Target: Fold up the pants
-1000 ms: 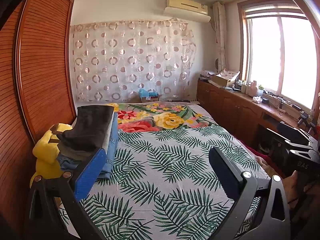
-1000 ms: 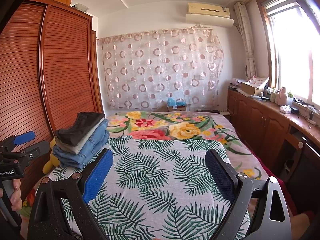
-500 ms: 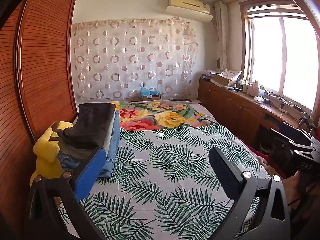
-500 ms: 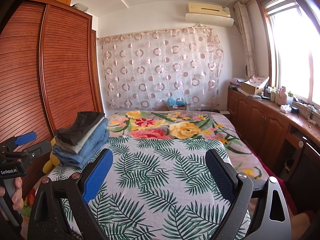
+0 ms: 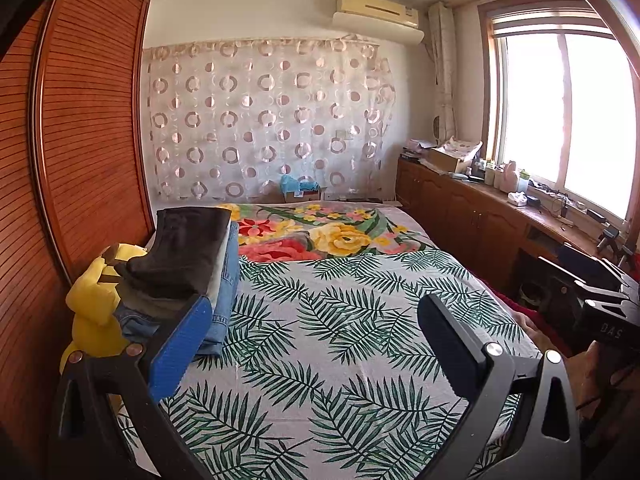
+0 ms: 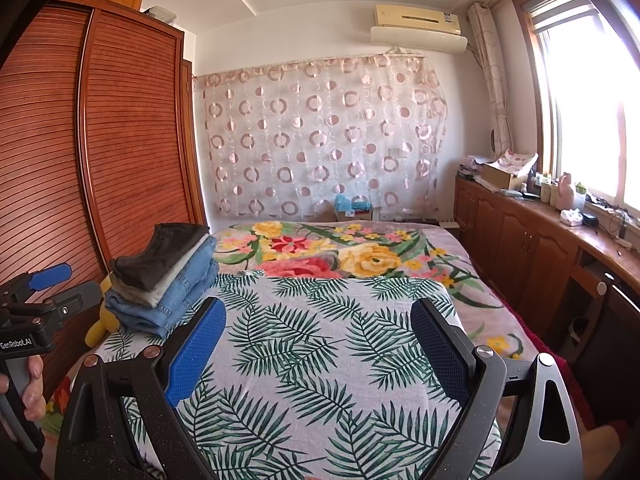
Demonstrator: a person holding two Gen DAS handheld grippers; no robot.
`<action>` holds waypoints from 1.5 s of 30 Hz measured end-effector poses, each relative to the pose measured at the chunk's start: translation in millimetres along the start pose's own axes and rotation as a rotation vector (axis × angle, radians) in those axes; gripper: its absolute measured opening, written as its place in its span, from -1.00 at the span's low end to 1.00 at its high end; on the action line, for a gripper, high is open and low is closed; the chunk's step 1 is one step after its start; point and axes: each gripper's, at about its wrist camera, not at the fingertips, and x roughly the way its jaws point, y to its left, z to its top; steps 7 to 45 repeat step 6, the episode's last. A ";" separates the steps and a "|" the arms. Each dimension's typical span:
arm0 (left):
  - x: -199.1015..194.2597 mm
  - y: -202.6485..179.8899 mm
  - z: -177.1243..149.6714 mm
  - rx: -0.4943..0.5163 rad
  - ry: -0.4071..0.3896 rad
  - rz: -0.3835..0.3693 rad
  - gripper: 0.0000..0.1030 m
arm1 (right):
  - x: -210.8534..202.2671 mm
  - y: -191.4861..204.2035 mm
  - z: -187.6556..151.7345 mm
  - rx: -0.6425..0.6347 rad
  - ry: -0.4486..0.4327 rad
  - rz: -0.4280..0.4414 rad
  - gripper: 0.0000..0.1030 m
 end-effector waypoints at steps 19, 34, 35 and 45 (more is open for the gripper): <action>-0.8 -0.5 -0.1 -0.001 -0.001 0.001 0.99 | -0.2 0.5 -0.4 0.002 0.000 -0.001 0.83; -0.8 -0.5 -0.1 -0.001 -0.001 0.001 0.99 | -0.2 0.5 -0.4 0.002 0.000 -0.001 0.83; -0.8 -0.5 -0.1 -0.001 -0.001 0.001 0.99 | -0.2 0.5 -0.4 0.002 0.000 -0.001 0.83; -0.8 -0.5 -0.1 -0.001 -0.001 0.001 0.99 | -0.2 0.5 -0.4 0.002 0.000 -0.001 0.83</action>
